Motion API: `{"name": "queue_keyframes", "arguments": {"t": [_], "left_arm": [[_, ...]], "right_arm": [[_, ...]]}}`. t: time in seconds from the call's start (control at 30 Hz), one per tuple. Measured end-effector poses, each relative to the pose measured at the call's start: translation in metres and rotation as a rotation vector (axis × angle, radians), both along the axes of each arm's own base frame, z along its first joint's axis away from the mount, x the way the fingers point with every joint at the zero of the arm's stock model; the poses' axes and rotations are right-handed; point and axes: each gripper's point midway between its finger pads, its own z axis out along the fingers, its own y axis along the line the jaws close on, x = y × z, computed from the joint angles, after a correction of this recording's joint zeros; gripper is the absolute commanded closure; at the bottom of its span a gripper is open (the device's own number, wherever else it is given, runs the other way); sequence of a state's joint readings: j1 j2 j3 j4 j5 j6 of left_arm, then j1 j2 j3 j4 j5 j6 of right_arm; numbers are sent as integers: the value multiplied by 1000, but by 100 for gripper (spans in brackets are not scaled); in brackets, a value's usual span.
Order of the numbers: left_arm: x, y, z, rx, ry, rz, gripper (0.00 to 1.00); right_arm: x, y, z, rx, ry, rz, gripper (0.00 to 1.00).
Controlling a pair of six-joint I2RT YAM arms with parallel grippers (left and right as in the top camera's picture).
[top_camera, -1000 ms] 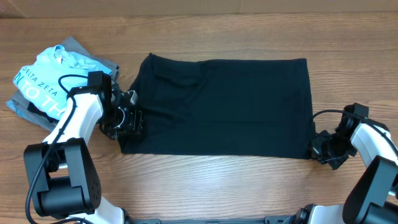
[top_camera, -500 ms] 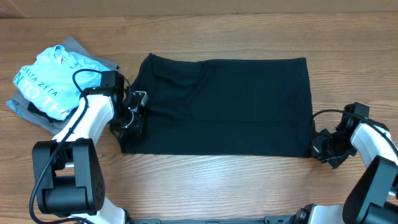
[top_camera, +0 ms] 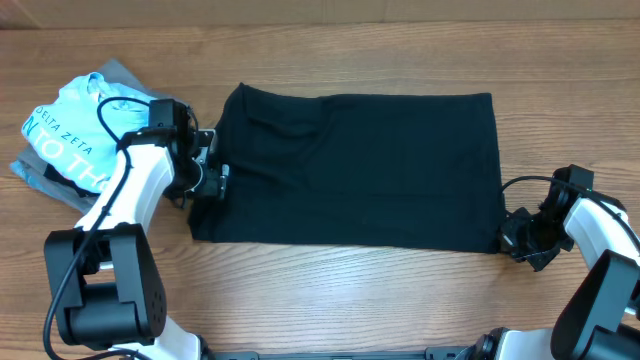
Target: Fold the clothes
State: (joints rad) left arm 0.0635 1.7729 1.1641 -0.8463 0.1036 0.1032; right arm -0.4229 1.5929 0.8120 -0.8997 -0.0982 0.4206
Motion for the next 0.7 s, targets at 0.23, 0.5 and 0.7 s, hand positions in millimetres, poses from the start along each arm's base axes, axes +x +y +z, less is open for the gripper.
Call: {"name": "queue_keyframes", "arguments": {"t": [0.23, 0.5, 0.7], "left_arm": [[-9, 3, -1, 19, 38, 2, 29], [51, -40, 23, -243, -229, -60, 23], [67, -59, 30, -304, -303, -110, 39]], "right_arm": [[-10, -16, -1, -98, 61, -68, 96], [-13, -19, -1, -114, 74, -91, 96], [-11, -19, -1, -117, 67, -92, 96]]}}
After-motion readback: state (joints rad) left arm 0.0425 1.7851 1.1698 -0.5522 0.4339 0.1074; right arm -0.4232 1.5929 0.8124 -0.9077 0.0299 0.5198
